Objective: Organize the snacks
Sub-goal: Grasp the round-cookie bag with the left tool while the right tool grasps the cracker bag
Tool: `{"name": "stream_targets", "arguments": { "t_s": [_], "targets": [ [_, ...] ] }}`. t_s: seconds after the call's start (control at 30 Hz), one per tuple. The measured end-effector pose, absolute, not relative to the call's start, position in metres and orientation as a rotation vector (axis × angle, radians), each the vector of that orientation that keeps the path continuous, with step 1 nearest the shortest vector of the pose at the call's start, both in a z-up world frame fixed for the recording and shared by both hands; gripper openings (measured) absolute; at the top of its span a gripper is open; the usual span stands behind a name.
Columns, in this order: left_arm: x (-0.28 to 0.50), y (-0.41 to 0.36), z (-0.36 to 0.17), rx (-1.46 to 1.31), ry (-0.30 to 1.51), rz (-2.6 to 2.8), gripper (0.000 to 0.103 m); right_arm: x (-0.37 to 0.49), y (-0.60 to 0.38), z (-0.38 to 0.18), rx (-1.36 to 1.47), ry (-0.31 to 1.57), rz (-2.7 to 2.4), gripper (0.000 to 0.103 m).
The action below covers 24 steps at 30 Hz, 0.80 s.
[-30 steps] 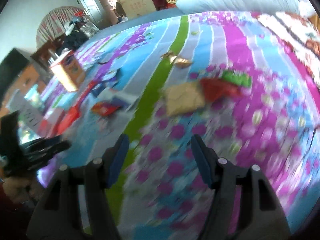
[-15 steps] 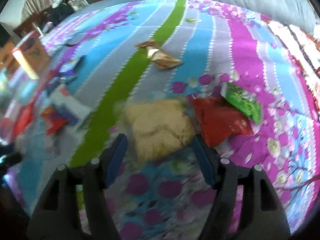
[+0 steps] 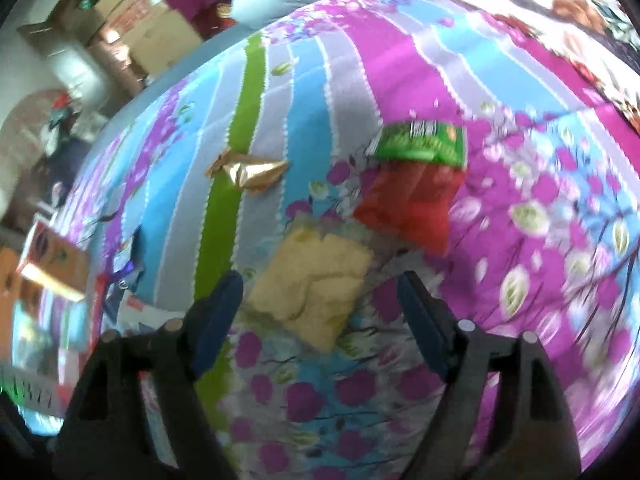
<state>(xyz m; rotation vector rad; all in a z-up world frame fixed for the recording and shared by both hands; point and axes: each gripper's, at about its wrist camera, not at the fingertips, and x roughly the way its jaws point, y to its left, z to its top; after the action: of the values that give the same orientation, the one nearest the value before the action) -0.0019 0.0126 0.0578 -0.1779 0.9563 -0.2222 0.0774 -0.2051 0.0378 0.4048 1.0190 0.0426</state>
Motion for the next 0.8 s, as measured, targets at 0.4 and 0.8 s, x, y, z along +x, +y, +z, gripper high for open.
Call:
{"name": "stream_targets", "arguments": {
  "t_s": [0.4,0.8],
  "targets": [
    [-0.003,0.018,0.063,-0.199,0.940,-0.221,0.034,0.087,-0.181,0.021,0.206,0.993,0.013,0.068],
    [-0.014,0.022,0.093,-0.192,0.883,-0.217,0.034,0.033,-0.179,0.056,0.189,0.945,0.175,0.052]
  ]
}}
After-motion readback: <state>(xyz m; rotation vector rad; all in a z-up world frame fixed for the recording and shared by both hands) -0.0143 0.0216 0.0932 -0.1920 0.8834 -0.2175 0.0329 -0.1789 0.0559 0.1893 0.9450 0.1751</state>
